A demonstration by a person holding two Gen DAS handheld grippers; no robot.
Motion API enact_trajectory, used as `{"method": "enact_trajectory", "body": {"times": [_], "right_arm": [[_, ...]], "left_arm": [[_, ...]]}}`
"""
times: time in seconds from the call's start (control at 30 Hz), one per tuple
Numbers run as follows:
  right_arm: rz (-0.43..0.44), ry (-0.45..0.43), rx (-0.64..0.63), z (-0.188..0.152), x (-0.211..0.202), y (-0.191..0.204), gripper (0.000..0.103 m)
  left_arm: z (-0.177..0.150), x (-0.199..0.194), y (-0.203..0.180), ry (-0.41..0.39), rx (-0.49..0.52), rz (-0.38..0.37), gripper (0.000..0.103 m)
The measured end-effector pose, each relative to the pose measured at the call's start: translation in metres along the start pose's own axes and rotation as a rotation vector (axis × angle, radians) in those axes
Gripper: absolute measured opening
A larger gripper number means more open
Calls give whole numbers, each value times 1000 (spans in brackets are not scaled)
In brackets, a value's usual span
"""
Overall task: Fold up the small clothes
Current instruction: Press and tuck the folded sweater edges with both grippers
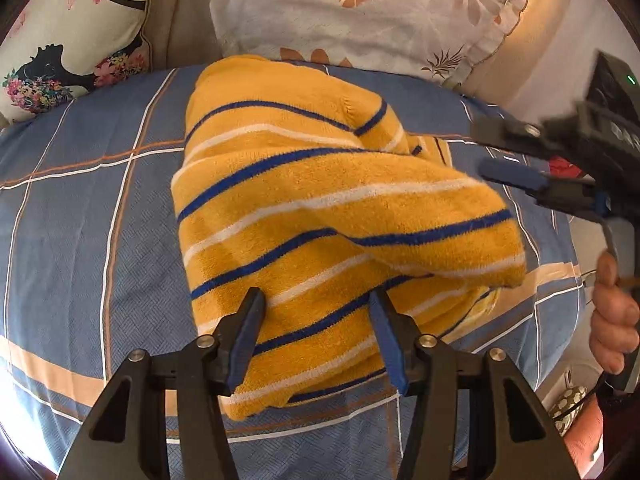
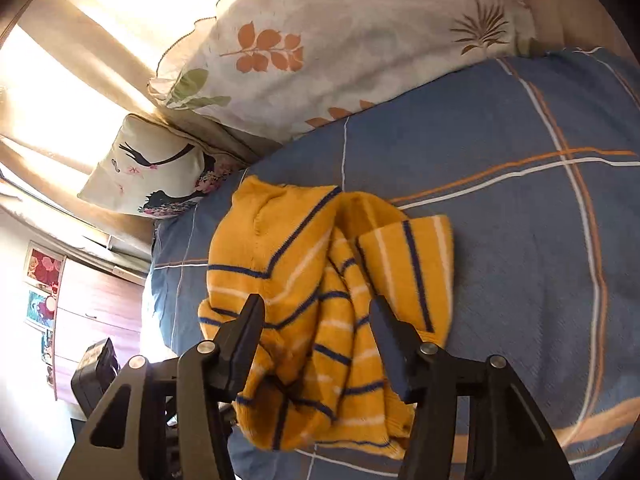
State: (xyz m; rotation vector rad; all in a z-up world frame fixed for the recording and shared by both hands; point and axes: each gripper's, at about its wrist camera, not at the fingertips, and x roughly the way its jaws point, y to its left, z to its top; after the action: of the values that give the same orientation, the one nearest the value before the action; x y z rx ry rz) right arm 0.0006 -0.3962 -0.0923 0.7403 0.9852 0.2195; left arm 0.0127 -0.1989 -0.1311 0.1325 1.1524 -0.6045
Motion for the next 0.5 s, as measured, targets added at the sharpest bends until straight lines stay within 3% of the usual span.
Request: {"method": "enact_trajectory", "body": {"times": [0.13, 0.17, 0.2, 0.23, 0.27, 0.4, 0.5], "right_arm": [[-62, 54, -35, 14, 42, 9, 59], [-51, 79, -41, 15, 54, 11, 54], [-19, 103, -40, 16, 63, 12, 26], [5, 123, -37, 16, 66, 12, 19], [15, 113, -34, 17, 62, 12, 19], [27, -36, -38, 24, 5, 10, 1], [-132, -161, -59, 37, -39, -3, 1]], "left_arm": [[-1, -1, 6, 2, -43, -17, 52], [-1, -2, 7, 2, -53, -22, 52], [0, -4, 8, 2, -63, -27, 52], [0, -9, 10, 0, -80, -39, 52], [1, -14, 13, -6, -100, -57, 52], [5, -49, 25, -62, -161, -147, 52], [14, -58, 26, -84, -160, -187, 53]]}}
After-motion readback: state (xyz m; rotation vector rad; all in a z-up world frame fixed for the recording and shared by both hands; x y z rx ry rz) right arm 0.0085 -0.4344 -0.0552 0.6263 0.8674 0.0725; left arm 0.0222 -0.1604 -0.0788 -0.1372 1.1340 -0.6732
